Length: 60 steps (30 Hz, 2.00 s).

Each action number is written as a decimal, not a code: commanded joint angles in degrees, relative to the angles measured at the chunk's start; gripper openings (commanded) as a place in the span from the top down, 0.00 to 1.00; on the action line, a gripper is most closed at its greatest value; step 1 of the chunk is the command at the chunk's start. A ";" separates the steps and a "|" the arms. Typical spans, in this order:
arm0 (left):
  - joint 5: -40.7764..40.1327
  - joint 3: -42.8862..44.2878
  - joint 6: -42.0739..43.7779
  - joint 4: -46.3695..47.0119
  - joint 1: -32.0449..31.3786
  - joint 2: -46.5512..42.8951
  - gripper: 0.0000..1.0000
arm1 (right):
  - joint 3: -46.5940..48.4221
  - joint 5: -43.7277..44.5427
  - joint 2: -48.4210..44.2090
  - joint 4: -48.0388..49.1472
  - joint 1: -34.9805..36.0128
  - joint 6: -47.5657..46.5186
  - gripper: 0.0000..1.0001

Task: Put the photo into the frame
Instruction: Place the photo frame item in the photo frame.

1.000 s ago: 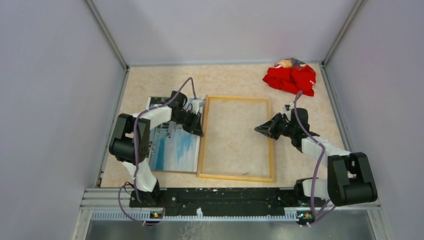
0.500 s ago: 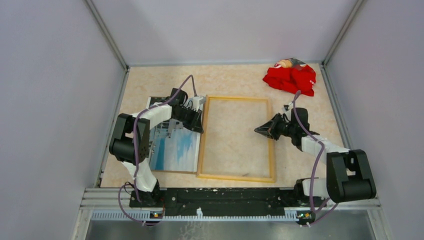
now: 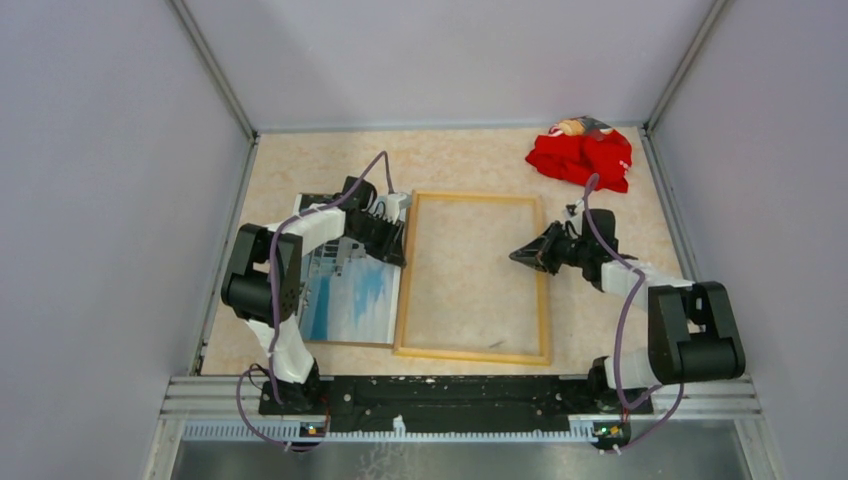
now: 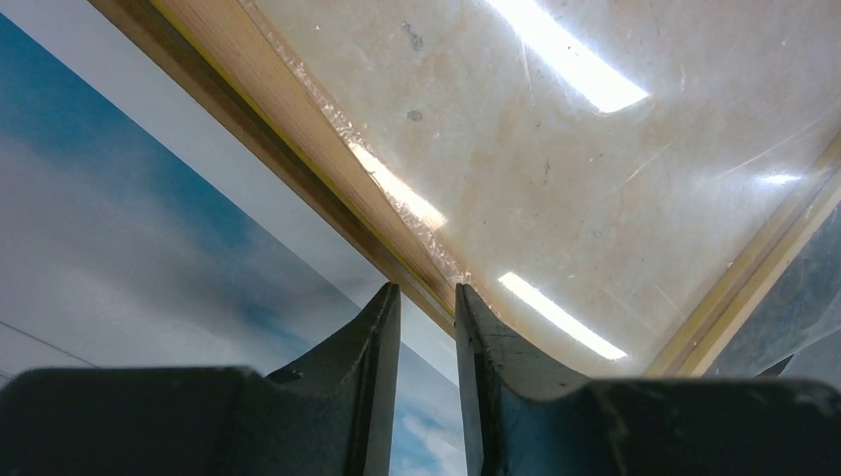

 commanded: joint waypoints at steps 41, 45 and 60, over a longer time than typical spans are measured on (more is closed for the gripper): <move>-1.10 1.21 -0.27 1.21 -0.31 2.33 0.80 | 9.16 -0.75 11.15 -4.73 -4.60 -13.20 1.00; -1.20 1.20 -0.18 1.10 -0.34 2.31 0.80 | 8.44 -1.20 11.04 -3.05 -4.60 -12.36 1.00; -1.08 1.33 -0.54 1.36 -0.78 3.29 0.86 | 3.52 -7.26 3.09 14.43 -2.67 -6.07 1.00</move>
